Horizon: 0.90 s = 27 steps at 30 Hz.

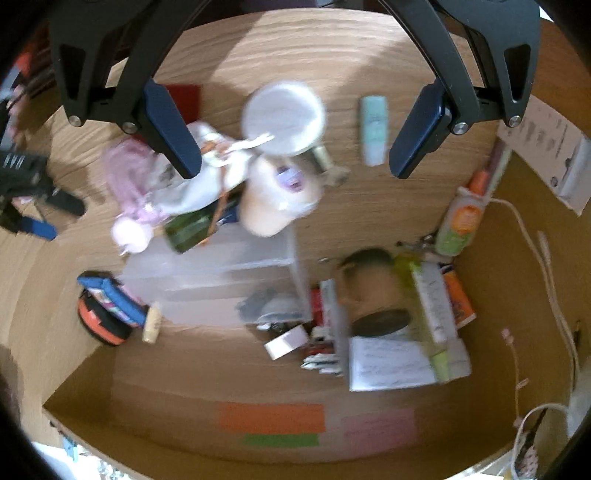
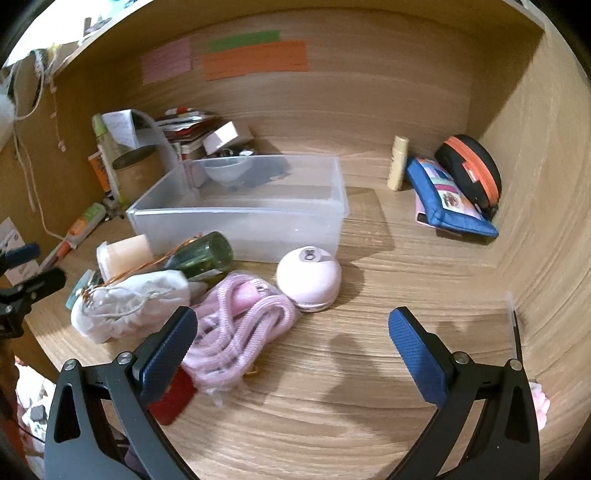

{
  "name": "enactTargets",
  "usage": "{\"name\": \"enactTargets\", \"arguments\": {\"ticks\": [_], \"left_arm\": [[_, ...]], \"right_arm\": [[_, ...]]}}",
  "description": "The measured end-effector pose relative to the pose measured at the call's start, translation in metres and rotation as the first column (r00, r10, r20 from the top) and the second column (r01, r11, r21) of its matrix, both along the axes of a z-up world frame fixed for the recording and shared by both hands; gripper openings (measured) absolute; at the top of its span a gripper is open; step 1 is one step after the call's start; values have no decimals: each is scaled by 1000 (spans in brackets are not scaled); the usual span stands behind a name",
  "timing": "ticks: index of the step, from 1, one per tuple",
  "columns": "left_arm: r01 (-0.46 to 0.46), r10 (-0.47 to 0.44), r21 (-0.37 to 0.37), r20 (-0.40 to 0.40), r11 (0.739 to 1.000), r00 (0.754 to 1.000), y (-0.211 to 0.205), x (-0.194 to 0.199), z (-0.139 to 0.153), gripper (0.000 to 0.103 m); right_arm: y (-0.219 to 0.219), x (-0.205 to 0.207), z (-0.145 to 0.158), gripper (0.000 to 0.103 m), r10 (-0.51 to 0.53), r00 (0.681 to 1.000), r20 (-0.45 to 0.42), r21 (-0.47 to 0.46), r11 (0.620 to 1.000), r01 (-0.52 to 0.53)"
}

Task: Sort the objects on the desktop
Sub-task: 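Grasp the light-blue tube with the left tool while the right tool grasps the pink round container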

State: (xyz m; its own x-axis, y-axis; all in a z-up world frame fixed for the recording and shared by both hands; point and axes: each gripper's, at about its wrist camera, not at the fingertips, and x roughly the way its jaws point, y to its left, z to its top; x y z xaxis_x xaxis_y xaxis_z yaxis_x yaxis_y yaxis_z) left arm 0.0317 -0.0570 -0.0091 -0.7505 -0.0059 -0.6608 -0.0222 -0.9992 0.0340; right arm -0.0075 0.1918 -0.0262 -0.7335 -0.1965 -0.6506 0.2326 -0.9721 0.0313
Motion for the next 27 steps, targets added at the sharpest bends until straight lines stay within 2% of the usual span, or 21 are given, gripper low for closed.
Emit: {"name": "enactTargets", "arguments": {"ticks": [6, 9, 10, 11, 13, 18, 21, 23, 27], "left_arm": [[-62, 56, 51, 107, 997, 993, -44, -2, -18, 103], [-99, 92, 52, 124, 994, 988, -59, -2, -29, 102], [-114, 107, 48, 131, 992, 986, -64, -3, -33, 96], [-126, 118, 47, 143, 991, 983, -68, -6, -38, 85], [-135, 126, 42, 179, 990, 976, -73, -13, -47, 76], [-154, 142, 44, 210, 987, 967, -80, -25, -65, 76], [-154, 140, 48, 219, 987, 966, -81, -29, -71, 76], [-152, 136, 53, 233, 987, 963, -81, -32, -75, 67], [-148, 138, 31, 223, 989, 965, -80, -36, -76, 63]], "right_arm": [[19, -16, 2, 103, -47, 999, 13, -16, 999, 47], [25, -26, -2, 103, -76, 997, 27, 7, 997, 76], [27, -31, -4, 103, -81, 996, 38, 15, 997, 80], [28, -35, -6, 103, -79, 996, 46, 17, 997, 78], [29, -44, -10, 103, -75, 995, 65, 23, 997, 73], [29, -66, -17, 103, -70, 992, 102, 33, 997, 66], [23, -78, -23, 103, -31, 989, 143, 18, 999, 29], [17, -83, -28, 103, -12, 986, 168, 14, 1000, 9], [3, -92, -35, 101, 12, 981, 194, 25, 1000, -18]]}}
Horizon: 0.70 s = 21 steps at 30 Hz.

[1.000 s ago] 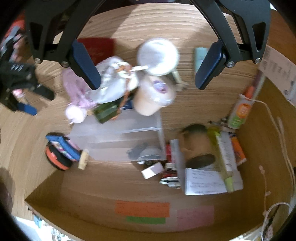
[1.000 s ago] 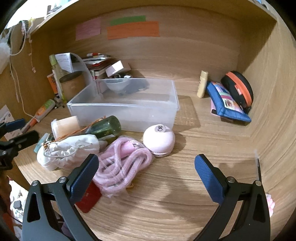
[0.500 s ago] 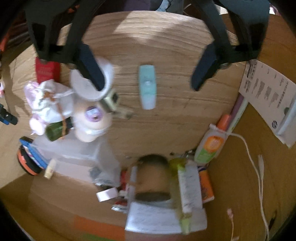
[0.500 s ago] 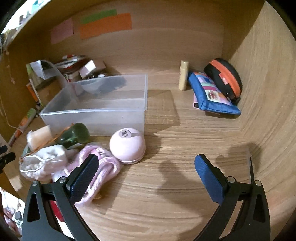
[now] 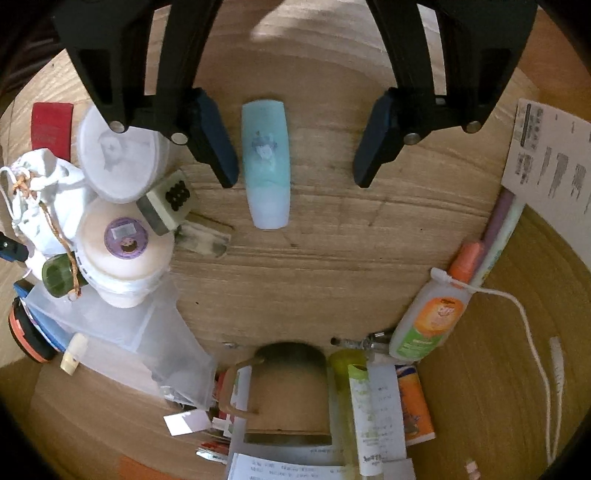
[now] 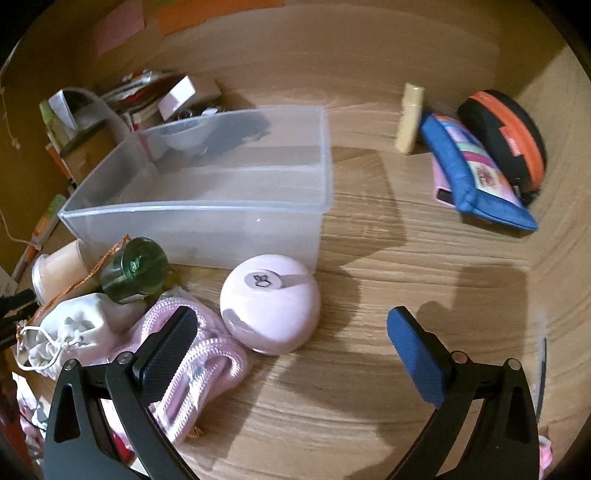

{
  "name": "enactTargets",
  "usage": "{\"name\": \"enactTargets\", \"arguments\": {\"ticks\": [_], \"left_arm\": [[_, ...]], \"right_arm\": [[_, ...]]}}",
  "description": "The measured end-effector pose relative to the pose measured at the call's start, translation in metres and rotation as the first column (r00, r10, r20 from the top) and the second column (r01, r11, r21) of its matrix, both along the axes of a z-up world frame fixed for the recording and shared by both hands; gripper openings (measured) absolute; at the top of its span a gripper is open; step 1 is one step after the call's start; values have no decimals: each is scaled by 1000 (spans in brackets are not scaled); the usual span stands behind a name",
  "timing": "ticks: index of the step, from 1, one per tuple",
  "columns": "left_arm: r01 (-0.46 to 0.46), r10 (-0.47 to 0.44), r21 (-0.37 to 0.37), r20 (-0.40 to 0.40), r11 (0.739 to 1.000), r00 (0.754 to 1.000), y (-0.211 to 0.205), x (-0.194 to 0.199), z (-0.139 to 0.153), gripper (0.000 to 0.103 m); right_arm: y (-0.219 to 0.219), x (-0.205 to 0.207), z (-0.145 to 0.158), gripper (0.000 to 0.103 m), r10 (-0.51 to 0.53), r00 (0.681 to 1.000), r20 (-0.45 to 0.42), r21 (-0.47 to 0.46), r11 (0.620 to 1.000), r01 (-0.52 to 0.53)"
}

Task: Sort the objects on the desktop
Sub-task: 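Grasp the light-blue tube with the left tool while the right tool grasps the pink round container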

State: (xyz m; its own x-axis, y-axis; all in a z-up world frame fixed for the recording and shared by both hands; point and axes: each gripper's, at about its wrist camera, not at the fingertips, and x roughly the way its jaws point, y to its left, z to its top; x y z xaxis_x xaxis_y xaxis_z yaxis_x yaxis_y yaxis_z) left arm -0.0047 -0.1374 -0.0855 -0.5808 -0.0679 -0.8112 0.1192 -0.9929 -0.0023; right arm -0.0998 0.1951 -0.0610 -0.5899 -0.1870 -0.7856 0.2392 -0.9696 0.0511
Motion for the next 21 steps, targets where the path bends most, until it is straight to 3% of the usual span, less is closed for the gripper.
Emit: {"name": "enactTargets", "arguments": {"ticks": [3, 7, 9, 10, 11, 13, 21], "left_arm": [[2, -2, -7, -22, 1000, 1000, 1, -1, 0, 58], [17, -18, -13, -40, 1000, 999, 5, -4, 1, 37], [26, -27, -18, -46, 999, 999, 8, -5, 1, 29], [31, -33, -26, -49, 999, 998, 10, -5, 1, 25], [31, -33, -41, -52, 999, 998, 12, -4, 2, 25], [32, -36, -67, -61, 997, 997, 16, -3, 2, 25], [10, -16, -90, -67, 996, 998, 21, 2, 6, 24]], "right_arm": [[-7, -4, -3, 97, 6, 1000, 10, 10, 1000, -6], [-11, -8, -6, 91, 14, 1000, 19, 3, 1000, -14], [-12, -8, -6, 85, 23, 1000, 20, -3, 1000, -23], [-13, -8, -7, 77, 27, 999, 25, -3, 1000, -27], [-14, -9, -8, 66, 29, 999, 32, -2, 1000, -29], [-17, -11, -14, 61, 46, 997, 58, -1, 999, -46], [-8, -4, -15, 61, 34, 999, 30, -6, 999, -34]]}}
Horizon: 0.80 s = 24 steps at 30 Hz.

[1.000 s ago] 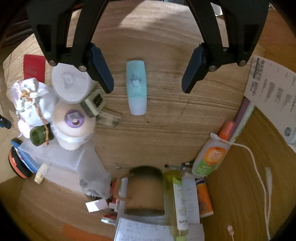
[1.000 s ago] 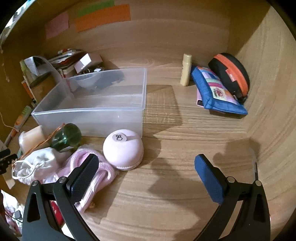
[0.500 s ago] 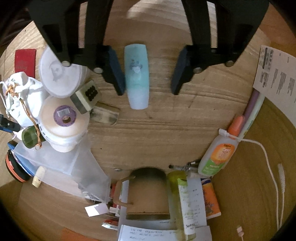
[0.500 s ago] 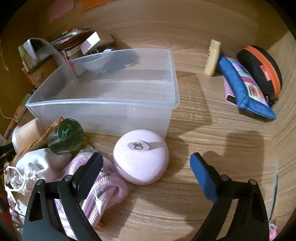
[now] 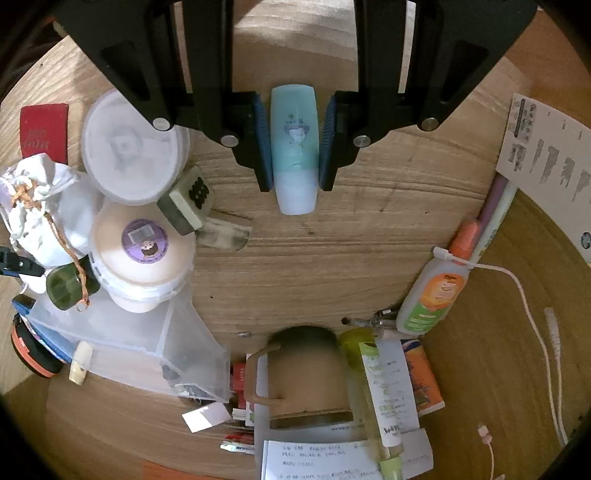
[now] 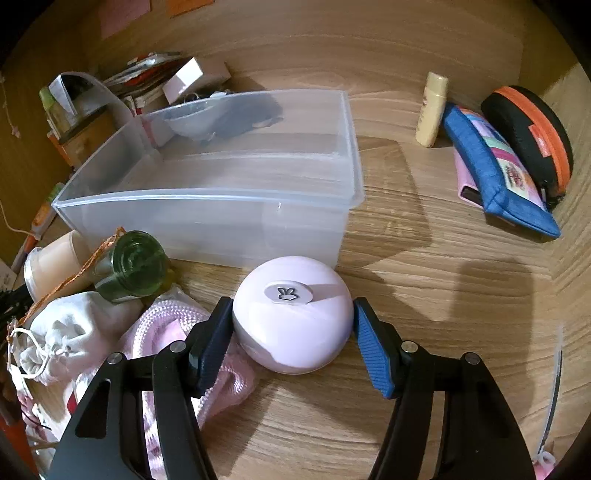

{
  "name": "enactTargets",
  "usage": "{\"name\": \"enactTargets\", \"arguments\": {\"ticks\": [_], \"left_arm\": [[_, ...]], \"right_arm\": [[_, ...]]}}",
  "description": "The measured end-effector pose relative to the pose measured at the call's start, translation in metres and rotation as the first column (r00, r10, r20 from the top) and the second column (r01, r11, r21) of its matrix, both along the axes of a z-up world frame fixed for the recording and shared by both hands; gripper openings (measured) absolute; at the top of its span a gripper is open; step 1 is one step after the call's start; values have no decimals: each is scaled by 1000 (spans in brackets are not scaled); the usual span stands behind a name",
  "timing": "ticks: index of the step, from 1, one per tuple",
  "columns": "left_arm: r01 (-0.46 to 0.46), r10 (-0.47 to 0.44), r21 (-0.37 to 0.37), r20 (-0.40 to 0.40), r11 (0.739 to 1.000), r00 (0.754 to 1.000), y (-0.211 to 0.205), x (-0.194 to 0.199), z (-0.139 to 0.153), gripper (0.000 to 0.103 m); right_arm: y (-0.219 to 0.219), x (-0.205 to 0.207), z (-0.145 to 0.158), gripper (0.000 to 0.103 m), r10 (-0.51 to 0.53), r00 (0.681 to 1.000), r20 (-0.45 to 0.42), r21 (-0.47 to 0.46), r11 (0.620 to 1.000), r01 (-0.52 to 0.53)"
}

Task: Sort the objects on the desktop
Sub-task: 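Grasp the light-blue tube with the left tool while the right tool grasps the pink round container, then carry both items over the clear box and open both tools to drop them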

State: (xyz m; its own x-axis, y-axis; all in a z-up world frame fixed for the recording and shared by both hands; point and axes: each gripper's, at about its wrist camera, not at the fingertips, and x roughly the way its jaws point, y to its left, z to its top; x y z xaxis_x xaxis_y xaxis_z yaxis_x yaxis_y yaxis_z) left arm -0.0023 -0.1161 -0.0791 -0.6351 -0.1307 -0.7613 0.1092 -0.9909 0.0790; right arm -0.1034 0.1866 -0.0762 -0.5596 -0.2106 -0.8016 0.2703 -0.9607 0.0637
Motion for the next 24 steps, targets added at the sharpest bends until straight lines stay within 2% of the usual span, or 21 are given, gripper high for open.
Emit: {"name": "enactTargets", "arguments": {"ticks": [8, 16, 24], "left_arm": [[9, -10, -6, -100, 1000, 995, 11, 6, 38, 24], [81, -72, 39, -201, 996, 977, 41, 1, 77, 24], [140, -124, 47, -245, 989, 962, 71, -15, 100, 24]], "right_arm": [[14, 17, 29, 61, -6, 996, -85, -15, 1000, 5], [21, 37, 69, 61, 3, 982, -187, -71, 997, -17], [19, 40, 90, 61, 15, 970, -244, -99, 994, -40]]}}
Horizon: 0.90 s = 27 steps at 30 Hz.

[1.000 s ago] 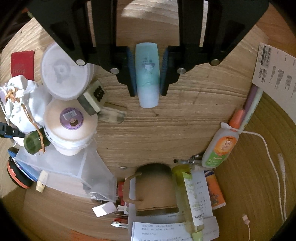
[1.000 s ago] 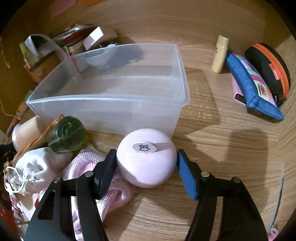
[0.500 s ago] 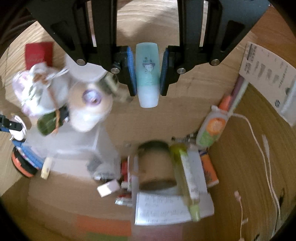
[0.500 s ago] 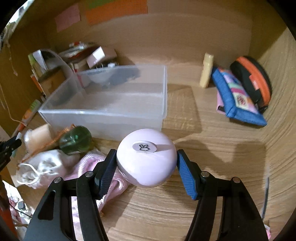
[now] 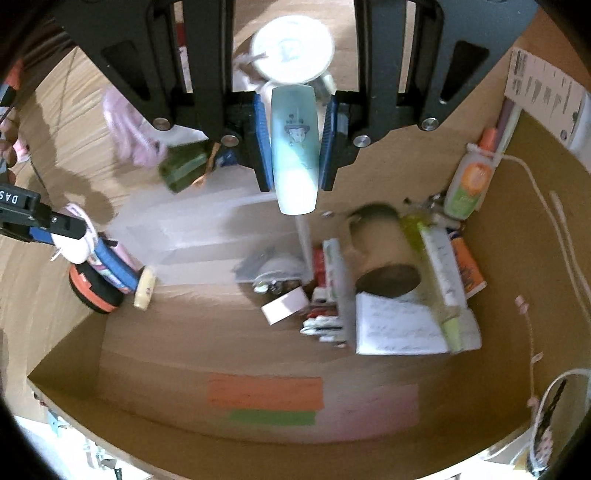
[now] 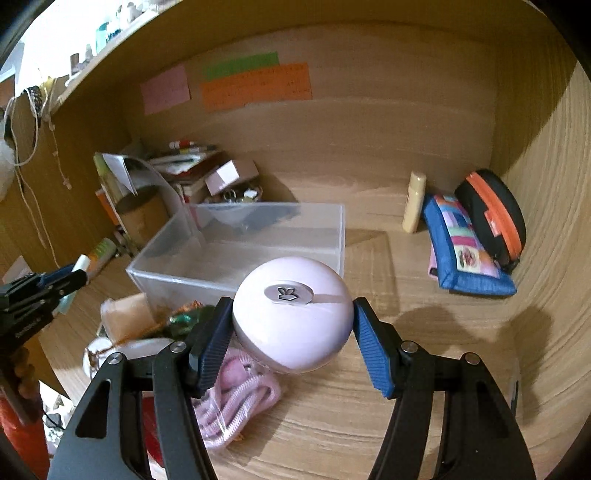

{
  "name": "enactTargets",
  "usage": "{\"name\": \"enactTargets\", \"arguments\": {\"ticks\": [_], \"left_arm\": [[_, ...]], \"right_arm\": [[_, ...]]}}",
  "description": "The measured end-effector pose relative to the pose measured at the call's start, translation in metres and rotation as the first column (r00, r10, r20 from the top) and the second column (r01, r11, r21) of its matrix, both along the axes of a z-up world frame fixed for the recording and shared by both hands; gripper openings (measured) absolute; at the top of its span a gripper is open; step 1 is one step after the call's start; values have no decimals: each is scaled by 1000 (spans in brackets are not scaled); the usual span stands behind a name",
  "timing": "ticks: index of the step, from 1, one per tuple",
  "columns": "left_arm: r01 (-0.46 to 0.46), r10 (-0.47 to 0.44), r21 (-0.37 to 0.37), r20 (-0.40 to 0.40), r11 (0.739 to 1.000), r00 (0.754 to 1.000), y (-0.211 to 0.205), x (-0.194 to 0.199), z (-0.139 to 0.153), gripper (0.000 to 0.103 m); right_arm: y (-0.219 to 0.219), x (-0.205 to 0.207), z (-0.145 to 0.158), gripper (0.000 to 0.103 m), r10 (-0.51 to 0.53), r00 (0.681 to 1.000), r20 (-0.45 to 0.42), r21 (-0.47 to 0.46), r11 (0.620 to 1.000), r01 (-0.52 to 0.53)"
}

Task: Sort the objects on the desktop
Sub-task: 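Carry both items over the clear box and open both tools to drop them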

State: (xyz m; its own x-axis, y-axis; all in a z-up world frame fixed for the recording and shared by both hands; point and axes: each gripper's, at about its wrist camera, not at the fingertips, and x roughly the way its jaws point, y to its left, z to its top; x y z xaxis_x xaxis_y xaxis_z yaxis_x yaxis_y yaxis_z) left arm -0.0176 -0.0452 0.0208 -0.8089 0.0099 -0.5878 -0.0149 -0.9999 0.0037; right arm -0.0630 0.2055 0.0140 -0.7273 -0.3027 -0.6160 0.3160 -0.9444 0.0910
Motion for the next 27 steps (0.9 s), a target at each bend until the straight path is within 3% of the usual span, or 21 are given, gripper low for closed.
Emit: {"name": "enactTargets", "arguments": {"ticks": [12, 19, 27], "left_arm": [[51, -51, 33, -6, 998, 999, 8, -43, 28, 24], [74, -76, 46, 48, 996, 996, 8, -83, 31, 24], [82, -90, 60, 131, 995, 987, 8, -119, 14, 24]], "right_arm": [[-11, -31, 19, 61, 17, 999, -36, -13, 1000, -18], [-26, -62, 20, 61, 41, 999, -26, -13, 999, -41], [-41, -99, 6, 61, 56, 998, 35, -22, 998, -55]]}}
